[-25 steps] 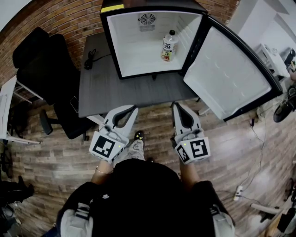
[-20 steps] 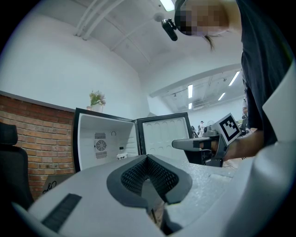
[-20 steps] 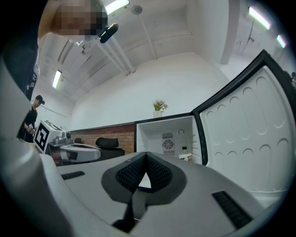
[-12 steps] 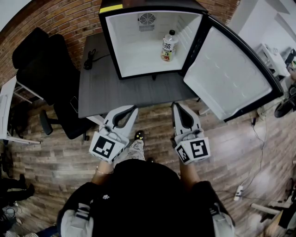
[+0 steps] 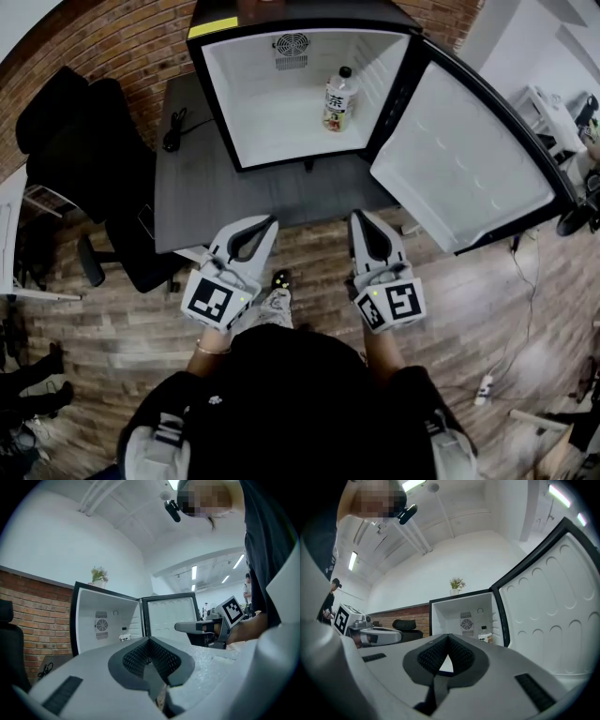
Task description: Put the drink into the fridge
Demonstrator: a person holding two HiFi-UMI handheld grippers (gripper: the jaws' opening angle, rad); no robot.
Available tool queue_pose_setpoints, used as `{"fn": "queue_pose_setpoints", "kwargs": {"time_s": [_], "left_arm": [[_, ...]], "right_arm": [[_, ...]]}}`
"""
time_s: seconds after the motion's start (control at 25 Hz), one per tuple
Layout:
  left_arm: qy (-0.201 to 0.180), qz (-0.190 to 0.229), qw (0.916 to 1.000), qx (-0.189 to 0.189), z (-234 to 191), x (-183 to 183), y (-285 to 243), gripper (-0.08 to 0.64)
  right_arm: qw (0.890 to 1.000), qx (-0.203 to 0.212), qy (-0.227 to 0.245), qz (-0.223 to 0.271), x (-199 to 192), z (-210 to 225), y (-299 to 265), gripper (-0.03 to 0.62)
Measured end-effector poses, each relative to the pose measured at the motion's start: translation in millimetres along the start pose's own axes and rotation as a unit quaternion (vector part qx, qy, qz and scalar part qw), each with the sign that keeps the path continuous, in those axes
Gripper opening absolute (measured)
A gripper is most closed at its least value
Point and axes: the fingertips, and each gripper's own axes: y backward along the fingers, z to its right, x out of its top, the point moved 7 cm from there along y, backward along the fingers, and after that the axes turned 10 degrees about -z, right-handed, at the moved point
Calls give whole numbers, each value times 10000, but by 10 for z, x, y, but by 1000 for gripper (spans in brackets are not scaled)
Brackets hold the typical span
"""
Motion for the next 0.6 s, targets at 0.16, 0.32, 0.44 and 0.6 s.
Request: {"fn": "queue_pose_setpoints", "kwargs": {"time_s": [0.16,0.32,0.44,0.6], "left_arm": [[36,-19,10000,9,-200,2,-143,-3],[80,-23,10000,5,-399,6,-289,-3],[110,-39,9999,-19,-514,4,-393,-3],[109,-44,9999,-40,-610,-5,-482,-2]], "right_arm": [[10000,-32,-39,-4,10,108,-218,-2],[10000,-34,-37,-50,22,195,-453,-2],[9999,-41,-17,-93,26,246,-592,-2],[9999,-54,-8,-155,11,300,-704,-1]]}}
